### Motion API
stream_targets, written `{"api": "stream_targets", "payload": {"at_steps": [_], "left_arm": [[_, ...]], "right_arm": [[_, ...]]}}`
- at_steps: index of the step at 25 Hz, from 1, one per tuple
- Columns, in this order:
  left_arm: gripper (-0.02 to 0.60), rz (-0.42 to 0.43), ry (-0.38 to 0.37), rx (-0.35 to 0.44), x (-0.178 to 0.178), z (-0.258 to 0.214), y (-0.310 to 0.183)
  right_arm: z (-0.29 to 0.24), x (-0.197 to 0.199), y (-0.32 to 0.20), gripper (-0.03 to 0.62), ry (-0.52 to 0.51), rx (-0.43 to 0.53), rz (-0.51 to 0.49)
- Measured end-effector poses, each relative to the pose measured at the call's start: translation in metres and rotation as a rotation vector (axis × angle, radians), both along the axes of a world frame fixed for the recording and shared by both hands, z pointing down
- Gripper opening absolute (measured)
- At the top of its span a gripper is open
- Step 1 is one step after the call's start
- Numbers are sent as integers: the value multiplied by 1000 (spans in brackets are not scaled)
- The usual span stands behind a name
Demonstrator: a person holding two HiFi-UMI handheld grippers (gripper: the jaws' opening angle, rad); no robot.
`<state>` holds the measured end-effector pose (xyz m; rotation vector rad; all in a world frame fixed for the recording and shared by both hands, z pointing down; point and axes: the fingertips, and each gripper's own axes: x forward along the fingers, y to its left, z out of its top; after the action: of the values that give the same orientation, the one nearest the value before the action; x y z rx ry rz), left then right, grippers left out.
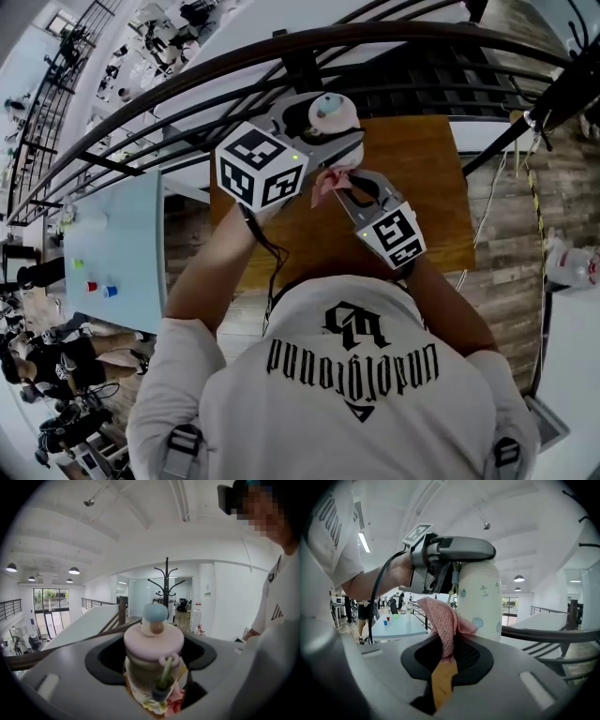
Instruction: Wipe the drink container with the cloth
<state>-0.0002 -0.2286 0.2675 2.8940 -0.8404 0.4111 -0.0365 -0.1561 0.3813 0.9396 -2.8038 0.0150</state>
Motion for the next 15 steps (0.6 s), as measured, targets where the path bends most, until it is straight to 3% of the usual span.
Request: {"api": "stream_targets", "payload": {"at_steps": [8, 15], "left_arm": [[387, -29, 13, -25, -5, 4, -4], [387, -34, 17, -35, -9, 7, -7]], "right_arm": [[-69, -19, -4, 43, -86, 103, 6], [7, 3, -8, 43, -29, -41, 57]]}}
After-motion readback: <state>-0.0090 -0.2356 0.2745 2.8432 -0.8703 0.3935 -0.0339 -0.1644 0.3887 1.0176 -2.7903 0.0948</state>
